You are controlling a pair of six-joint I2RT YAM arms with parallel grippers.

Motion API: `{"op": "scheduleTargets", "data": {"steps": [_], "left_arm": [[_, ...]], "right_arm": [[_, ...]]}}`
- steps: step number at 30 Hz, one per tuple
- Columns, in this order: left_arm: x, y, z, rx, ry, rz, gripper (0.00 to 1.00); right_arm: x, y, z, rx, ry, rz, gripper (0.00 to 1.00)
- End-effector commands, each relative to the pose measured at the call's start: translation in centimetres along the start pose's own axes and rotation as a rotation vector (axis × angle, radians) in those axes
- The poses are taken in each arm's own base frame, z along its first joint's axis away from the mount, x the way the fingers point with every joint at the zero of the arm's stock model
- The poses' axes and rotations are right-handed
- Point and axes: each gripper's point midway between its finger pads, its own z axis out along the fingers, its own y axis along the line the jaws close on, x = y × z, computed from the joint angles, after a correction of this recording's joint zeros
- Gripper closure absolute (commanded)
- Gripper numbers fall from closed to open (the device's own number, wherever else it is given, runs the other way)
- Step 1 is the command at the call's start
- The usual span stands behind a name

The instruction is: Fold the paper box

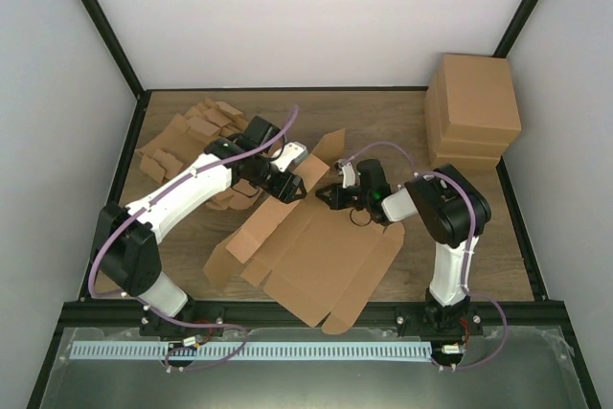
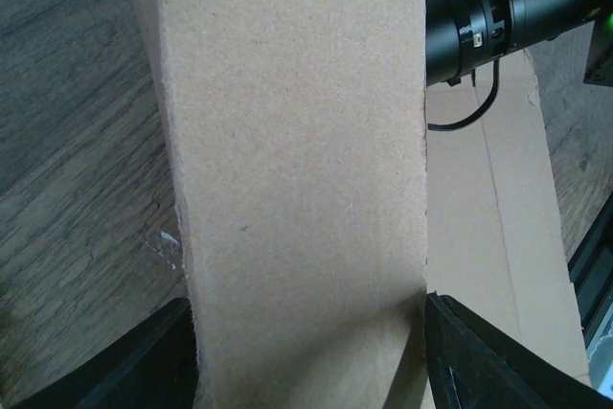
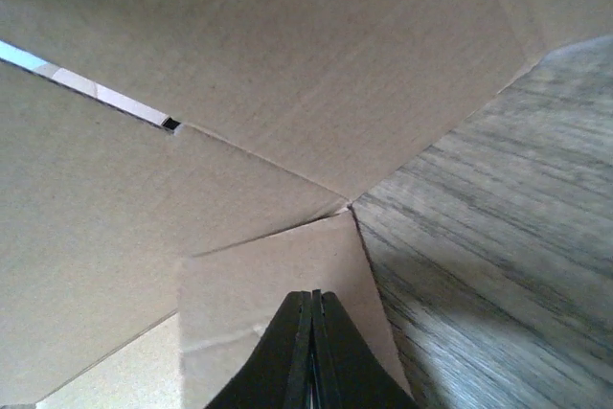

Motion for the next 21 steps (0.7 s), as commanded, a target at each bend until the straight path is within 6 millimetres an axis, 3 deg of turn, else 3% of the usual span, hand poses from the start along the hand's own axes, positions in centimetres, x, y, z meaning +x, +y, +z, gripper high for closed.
{"op": "scheduleTargets", "data": {"steps": [1,7,16,21], "left_arm": [[1.0,-0.5,-0.2,0.019,0.024,-0.009,0.36],[1.1,-0.6,-0.4,0.021,0.024,-0.004,0.36],[1.2,-0.5,-0.2,0.023,0.028,-0.001,0.36],[1.1,-0.6,-0.3,0.024,0.025,0.002,0.35]], "right_arm": [[-0.3,-0.1,-0.9,0.063,-0.011,-0.039,0.98],[-3.7,0.8,-3.5,0.085,-0.113,-0.143,0.88],[-6.0,0.0,-4.4,0.095,-0.125,-0.181,0.86],[-8.7,-1.0,-8.3,0.071,-0.247,-0.223,0.82]]}}
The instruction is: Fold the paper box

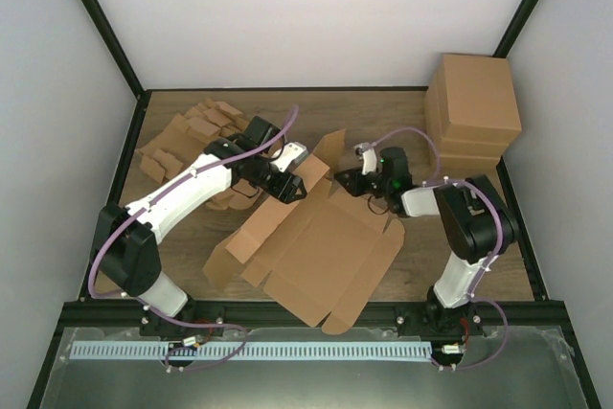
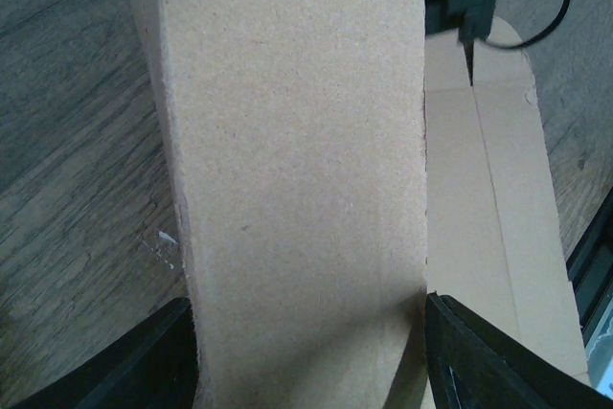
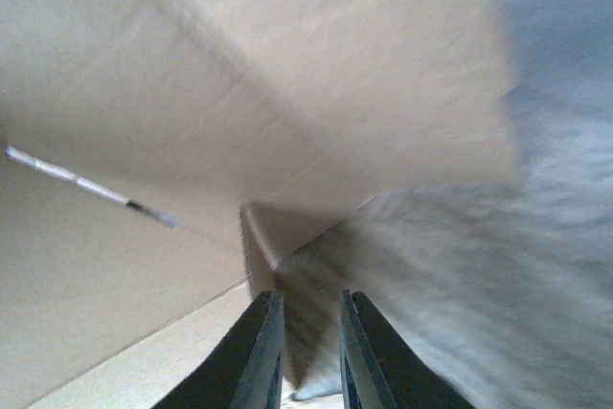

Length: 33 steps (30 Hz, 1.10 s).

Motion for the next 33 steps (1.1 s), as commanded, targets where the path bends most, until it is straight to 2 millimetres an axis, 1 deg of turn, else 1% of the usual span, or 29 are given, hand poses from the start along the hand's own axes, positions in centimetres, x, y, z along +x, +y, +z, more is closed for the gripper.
{"op": "scheduleTargets", "data": {"steps": [1,3,5,6,7,9,11,12,13,16,19,21,22,24,26,30,33], "left_arm": [[1.1,-0.5,-0.3,0.022,0.026,0.001,0.36],[1.0,-0.6,-0.2,0.025,0.027,0.001,0.36],[1.0,-0.6,-0.1,0.030,0.028,0.001,0.35],[1.0,-0.6,-0.1,0.031,0.029,0.000,0.36],[1.0,-0.6,-0.1,0.032,0.029,0.000,0.36],[1.0,-0.6,0.0,0.031,0.032,-0.001,0.36],[1.0,-0.7,-0.1,0.032,0.031,0.000,0.36],[1.0,-0.7,-0.2,0.032,0.029,0.000,0.36],[1.1,-0.7,-0.2,0.032,0.030,-0.001,0.36],[1.2,-0.7,-0.1,0.037,0.032,-0.002,0.36],[1.4,-0.7,0.0,0.040,0.036,-0.005,0.36],[1.4,-0.7,0.2,0.042,0.038,-0.007,0.36],[1.5,-0.7,0.3,0.043,0.040,-0.008,0.36],[1.4,-0.6,0.3,0.042,0.040,-0.008,0.36],[1.3,-0.6,0.3,0.041,0.040,-0.009,0.36],[1.3,-0.6,0.3,0.038,0.039,-0.011,0.36],[1.3,-0.5,0.3,0.035,0.039,-0.012,0.36]], "right_arm": [[-4.8,-0.4,-3.7,-0.046,-0.170,-0.122,0.78],[-5.5,-0.2,-4.6,-0.062,-0.205,-0.224,0.64],[-6.0,0.3,-4.8,-0.088,-0.211,-0.354,0.54],[-6.3,0.2,-4.8,-0.091,-0.214,-0.386,0.47],[-6.8,0.2,-4.9,-0.103,-0.227,-0.402,0.39],[-8.1,0.2,-4.9,-0.142,-0.248,-0.435,0.30],[-9.1,-0.1,-4.4,-0.164,-0.244,-0.445,0.20],[-9.6,-0.1,-4.1,-0.175,-0.241,-0.455,0.13],[-9.9,-0.3,-3.8,-0.182,-0.235,-0.460,0.10],[-10.7,-0.5,-3.1,-0.202,-0.238,-0.495,0.09],[-11.3,-0.1,-2.6,-0.260,-0.226,-0.545,0.10],[-11.5,0.4,-2.0,-0.334,-0.193,-0.575,0.13],[-11.5,0.5,-1.8,-0.368,-0.173,-0.583,0.16],[-11.3,1.0,-1.5,-0.447,-0.135,-0.600,0.25],[-11.4,1.3,-1.5,-0.483,-0.113,-0.599,0.32],[-11.0,1.4,-2.0,-0.456,-0.100,-0.607,0.40],[-10.1,1.4,-2.4,-0.428,-0.075,-0.595,0.49]]}}
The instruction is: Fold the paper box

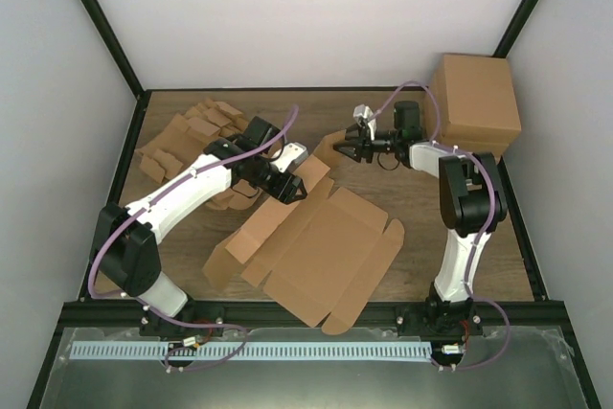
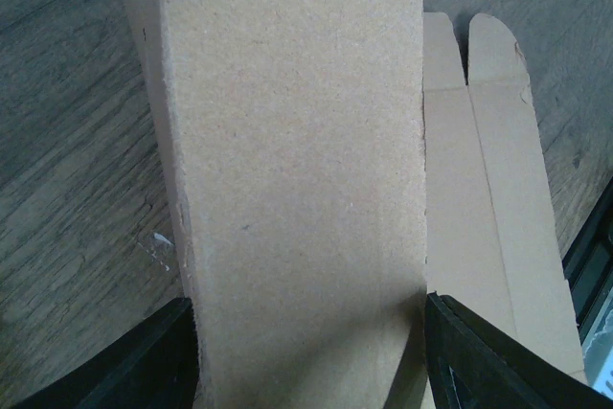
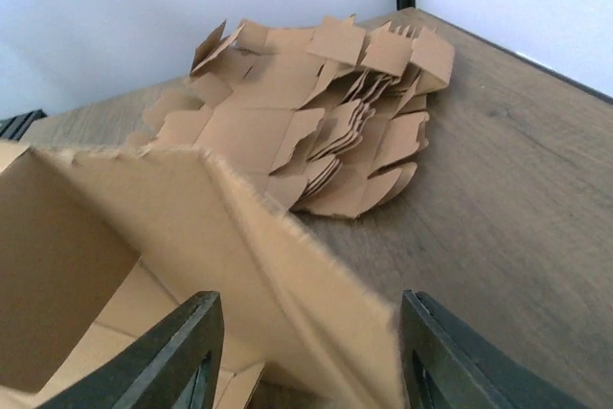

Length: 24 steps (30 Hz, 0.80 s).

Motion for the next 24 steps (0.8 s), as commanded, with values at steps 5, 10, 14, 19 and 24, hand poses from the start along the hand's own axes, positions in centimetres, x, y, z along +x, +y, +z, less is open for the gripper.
{"op": "scheduleTargets", "data": {"steps": [5,10,14,19,24], "left_arm": [[1.2,-0.3,0.3,0.022,0.035,-0.016,0.36],[0.9,-0.6,0.0,0.032,0.026,-0.015,0.36],[0.5,-1.0,-0.3,0.051,0.012,-0.028,0.36],[0.3,-1.1,-0.3,0.055,0.000,-0.035,0.36],[0.2,-1.0,-0.6,0.040,-0.009,-0.041,0.36]], "right_arm": [[0.4,3.7,-2.0,0.026,0.026,0.012,0.61],[0.2,5.3,-2.4,0.066,0.027,0.020,0.81],[0.2,6.4,-1.9,0.101,0.053,0.035,0.97],[-0.5,7.5,-1.6,0.198,0.046,0.045,0.99],[-1.6,8.0,-1.8,0.299,0.025,0.089,0.99]]}}
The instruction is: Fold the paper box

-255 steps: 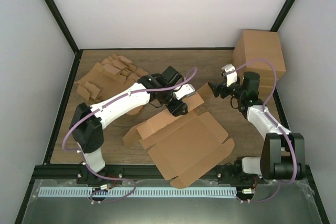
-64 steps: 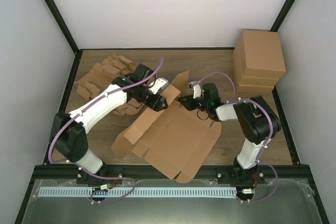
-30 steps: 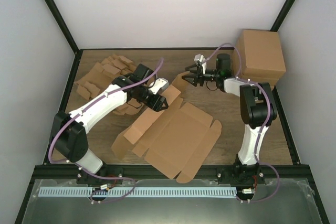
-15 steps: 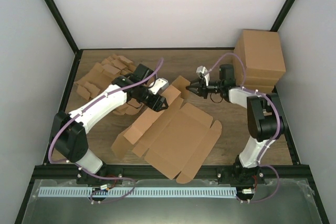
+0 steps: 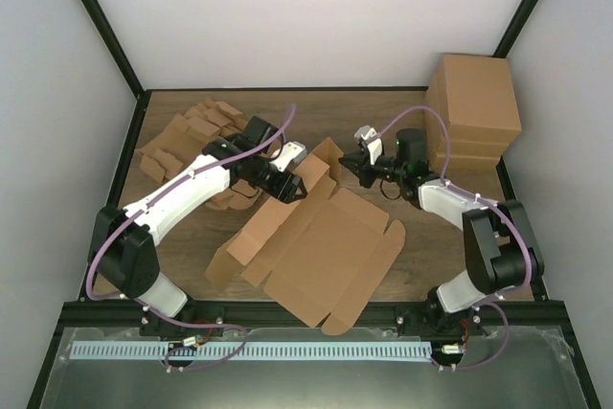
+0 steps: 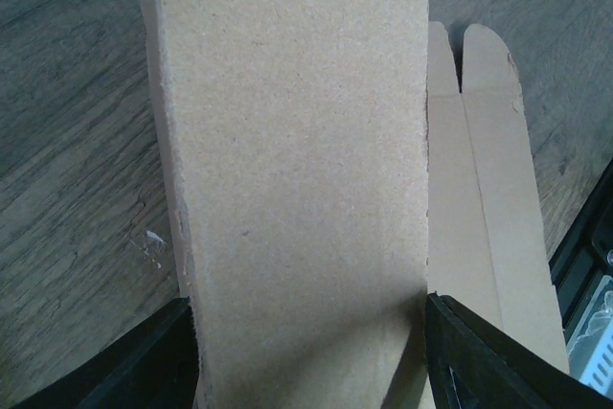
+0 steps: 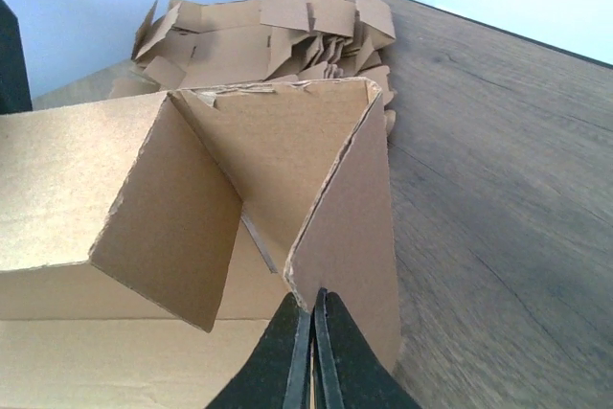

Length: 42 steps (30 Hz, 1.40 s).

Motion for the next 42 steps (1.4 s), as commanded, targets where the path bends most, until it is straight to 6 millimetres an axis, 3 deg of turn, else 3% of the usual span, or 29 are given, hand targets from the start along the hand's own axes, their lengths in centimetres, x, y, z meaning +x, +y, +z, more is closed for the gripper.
{"op": "scheduleTargets", "data": {"steps": [1,8,15,24,34,42], "left_arm": [[0.3,-0.6,-0.2,0.025,-0.001,-0.019,0.36],[-0.1,-0.6,-0.4,0.021,-0.019,-0.026,0.36],[-0.3,-0.5,-0.4,0.014,-0.028,-0.028,0.36],[-0.1,-0.4,0.0,0.022,-0.013,-0.029,0.36],[0.7,-1.1,0.8,0.045,0.019,-0.023,0.35],[1.1,-2.7,1.7,0.091,0.041,0.004,0.35]], "right_arm": [[-2.5,1.3,-0.3,0.064,-0.058,0.029,0.99],[-2.8,2.4,0.1,0.154,-0.041,0.123,0.99],[-3.9,2.8,-1.0,0.192,-0.063,0.192,0.99],[-1.8,3.5,-1.9,0.217,-0.040,0.361,0.99],[0.1,6.4,-1.8,0.212,-0.052,0.433,0.99],[0.8,9.1,-0.4,0.160,-0.070,0.435,0.99]]}}
